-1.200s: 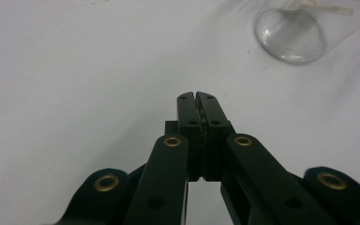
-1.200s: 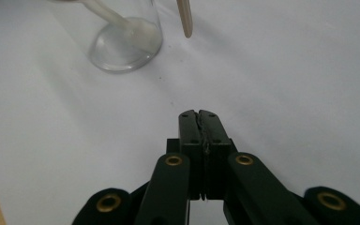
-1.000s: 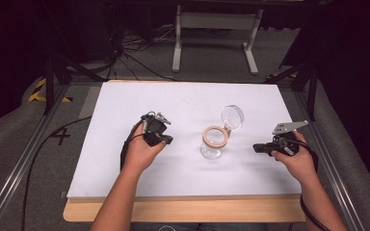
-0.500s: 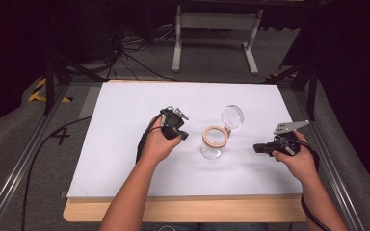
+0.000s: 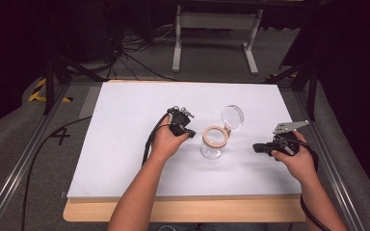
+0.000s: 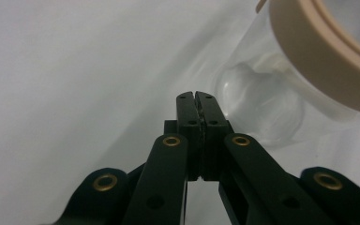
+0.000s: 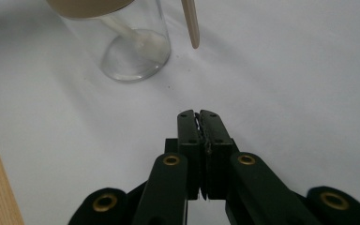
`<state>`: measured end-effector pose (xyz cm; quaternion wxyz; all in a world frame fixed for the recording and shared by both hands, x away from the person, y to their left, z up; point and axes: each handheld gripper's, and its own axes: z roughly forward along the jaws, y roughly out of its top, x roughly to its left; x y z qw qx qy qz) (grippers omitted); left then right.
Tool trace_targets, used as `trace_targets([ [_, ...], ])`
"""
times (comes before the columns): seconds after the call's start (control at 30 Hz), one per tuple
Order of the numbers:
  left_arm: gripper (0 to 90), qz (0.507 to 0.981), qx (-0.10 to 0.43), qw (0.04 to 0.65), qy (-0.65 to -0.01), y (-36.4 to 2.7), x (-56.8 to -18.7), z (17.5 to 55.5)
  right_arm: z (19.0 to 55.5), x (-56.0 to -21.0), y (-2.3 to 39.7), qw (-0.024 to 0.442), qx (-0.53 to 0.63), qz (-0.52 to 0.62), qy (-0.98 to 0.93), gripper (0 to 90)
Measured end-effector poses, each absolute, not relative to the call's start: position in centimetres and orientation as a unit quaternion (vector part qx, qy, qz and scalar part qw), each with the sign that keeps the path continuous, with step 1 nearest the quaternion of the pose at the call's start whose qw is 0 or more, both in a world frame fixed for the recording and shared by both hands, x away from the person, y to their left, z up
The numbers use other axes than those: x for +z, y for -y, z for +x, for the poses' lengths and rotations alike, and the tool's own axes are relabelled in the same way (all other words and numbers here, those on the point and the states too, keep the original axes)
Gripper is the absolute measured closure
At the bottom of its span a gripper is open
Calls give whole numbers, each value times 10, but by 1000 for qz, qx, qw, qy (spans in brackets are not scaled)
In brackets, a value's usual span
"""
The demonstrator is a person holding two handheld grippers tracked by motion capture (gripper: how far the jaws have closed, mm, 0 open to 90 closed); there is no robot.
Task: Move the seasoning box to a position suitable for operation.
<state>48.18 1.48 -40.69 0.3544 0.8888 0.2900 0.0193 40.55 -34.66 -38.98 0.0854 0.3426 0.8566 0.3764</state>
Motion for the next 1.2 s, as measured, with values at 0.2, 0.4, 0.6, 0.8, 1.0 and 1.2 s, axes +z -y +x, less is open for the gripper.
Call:
trace_targets([
  [0.2,899,885,9,375,-275,-4,-412,482,405,-390,347,83,379,342,-856,874],
  [0.4,899,889,-3,370,-270,1,-415,481,404,-389,347,84,382,341,-855,867],
  [0.6,898,890,4,365,-272,2,-419,478,404,-388,346,81,387,339,-854,856],
  [0.8,898,899,5,345,-268,3,-422,472,404,-387,344,79,388,338,-854,853],
  [1.0,898,902,1,348,-258,5,-422,464,404,-388,344,79,387,337,-854,851],
  [1.2,897,908,-5,345,-240,16,-422,450,404,-387,344,79,390,336,-853,848],
])
